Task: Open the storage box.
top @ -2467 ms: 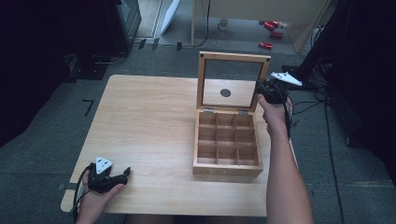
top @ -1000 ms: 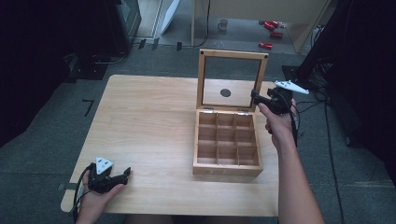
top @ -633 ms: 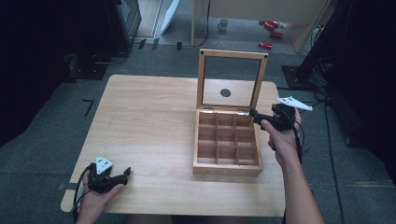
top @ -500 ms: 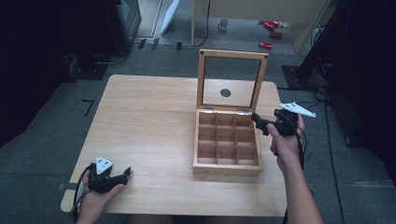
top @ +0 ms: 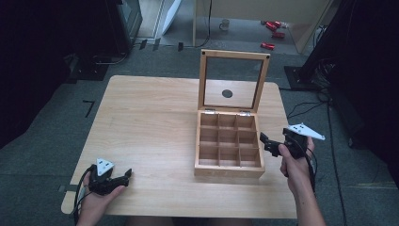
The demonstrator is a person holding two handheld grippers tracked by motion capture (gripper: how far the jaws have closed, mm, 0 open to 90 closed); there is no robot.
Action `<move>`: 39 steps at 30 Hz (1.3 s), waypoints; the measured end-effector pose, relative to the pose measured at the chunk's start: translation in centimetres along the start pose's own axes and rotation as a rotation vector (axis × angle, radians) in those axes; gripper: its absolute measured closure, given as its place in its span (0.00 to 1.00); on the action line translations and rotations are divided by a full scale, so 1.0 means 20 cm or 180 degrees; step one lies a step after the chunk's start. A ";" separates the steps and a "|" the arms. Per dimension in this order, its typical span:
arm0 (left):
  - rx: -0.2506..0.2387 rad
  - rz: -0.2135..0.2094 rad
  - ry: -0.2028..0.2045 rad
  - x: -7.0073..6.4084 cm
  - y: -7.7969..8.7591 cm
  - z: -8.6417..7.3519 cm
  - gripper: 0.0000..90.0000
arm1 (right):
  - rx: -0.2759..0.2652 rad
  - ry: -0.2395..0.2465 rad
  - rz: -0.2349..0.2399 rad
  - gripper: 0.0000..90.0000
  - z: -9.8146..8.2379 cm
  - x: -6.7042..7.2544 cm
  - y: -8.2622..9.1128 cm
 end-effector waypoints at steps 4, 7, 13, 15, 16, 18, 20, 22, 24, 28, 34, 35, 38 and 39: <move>-0.0001 0.0000 0.0000 0.00 0.00 0.00 0.22 | 0.0032 0.0082 -0.0051 0.06 -0.06 -0.01 0.04; -0.0001 0.0001 0.0000 0.00 0.00 0.00 0.22 | 0.0039 0.0042 -0.0048 0.06 -0.11 -0.02 0.07; 0.0000 0.0000 0.0000 0.00 0.00 0.00 0.22 | 0.0060 0.0016 -0.0045 0.06 -0.21 -0.04 0.11; -0.0001 0.0000 0.0000 0.00 0.00 0.00 0.22 | 0.0081 0.0008 -0.0061 0.06 -0.24 -0.05 0.13; -0.0001 0.0000 0.0000 0.00 0.00 0.00 0.22 | 0.0081 0.0008 -0.0061 0.06 -0.24 -0.05 0.13; 0.0000 0.0002 0.0001 0.00 0.00 0.00 0.22 | 0.0116 -0.0009 -0.0073 0.06 -0.30 -0.07 0.14; 0.0000 0.0003 0.0003 0.00 0.00 0.00 0.22 | 0.0136 -0.0023 -0.0087 0.06 -0.33 -0.09 0.15; 0.0001 0.0004 0.0000 0.00 0.00 0.00 0.22 | 0.0150 -0.0055 -0.0090 0.06 -0.36 -0.10 0.16; -0.0001 0.0004 0.0005 0.00 0.00 0.00 0.22 | 0.0156 -0.0062 -0.0101 0.06 -0.39 -0.11 0.17; -0.0002 0.0005 0.0004 0.00 0.00 0.00 0.22 | 0.0199 -0.0082 -0.0106 0.06 -0.45 -0.14 0.18; -0.0003 0.0005 0.0006 0.00 0.00 0.00 0.22 | 0.0267 -0.0073 -0.0139 0.06 -0.55 -0.16 0.20; 0.0000 0.0004 0.0005 0.00 0.00 0.00 0.22 | 0.0279 -0.0073 -0.0146 0.06 -0.56 -0.17 0.20; 0.0001 0.0004 0.0004 0.00 0.00 0.00 0.22 | 0.0331 -0.0099 -0.0166 0.06 -0.61 -0.19 0.20; 0.0001 0.0004 0.0004 0.00 0.00 0.00 0.22 | 0.0341 -0.0098 -0.0177 0.06 -0.62 -0.19 0.20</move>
Point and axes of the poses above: each handheld gripper's, and its own axes: y roughly backward along the jaws, z roughly out of its top, x roughly to its left, the point moved 6 cm from there along -y, roughly forward along the jaws, and after that the axes turned 4 degrees about y, right-handed, at the moved point
